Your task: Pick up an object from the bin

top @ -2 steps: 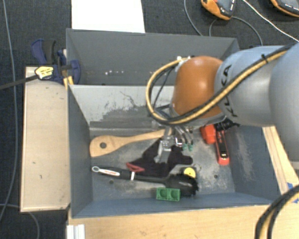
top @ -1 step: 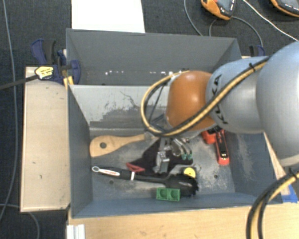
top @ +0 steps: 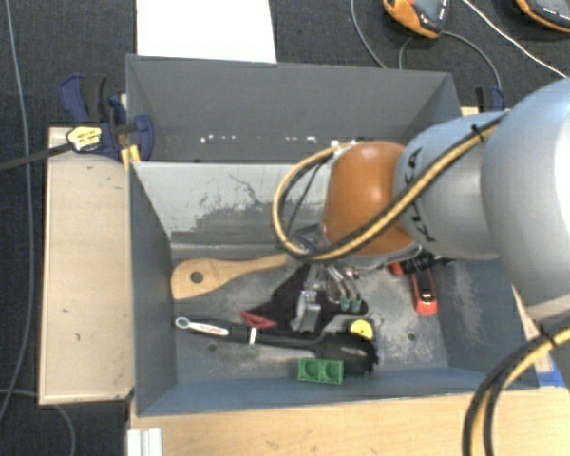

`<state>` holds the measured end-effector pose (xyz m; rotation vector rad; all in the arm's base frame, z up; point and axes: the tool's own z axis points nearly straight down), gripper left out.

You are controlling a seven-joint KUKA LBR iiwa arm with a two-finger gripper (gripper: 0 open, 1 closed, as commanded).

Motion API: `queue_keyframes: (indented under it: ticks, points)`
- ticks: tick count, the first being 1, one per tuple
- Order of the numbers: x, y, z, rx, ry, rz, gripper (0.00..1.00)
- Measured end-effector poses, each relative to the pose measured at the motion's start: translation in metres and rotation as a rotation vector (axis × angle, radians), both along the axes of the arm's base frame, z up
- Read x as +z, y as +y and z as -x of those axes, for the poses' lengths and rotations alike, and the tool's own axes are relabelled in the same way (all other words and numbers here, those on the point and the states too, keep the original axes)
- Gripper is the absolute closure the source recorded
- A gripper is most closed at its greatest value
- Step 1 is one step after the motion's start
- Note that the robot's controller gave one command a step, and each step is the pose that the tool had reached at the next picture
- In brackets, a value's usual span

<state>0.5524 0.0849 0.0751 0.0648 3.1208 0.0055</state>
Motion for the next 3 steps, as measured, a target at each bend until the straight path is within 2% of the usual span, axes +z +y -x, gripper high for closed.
queue_keyframes:
  ticks: [1,2,3]
  points:
    - [-0.004,0.011,-0.006,0.166,-0.001,0.002,1.00]
    - [-0.004,0.011,-0.006,0.165,-0.001,0.002,1.00]
    - [-0.004,0.023,-0.013,0.160,-0.009,0.000,1.00]
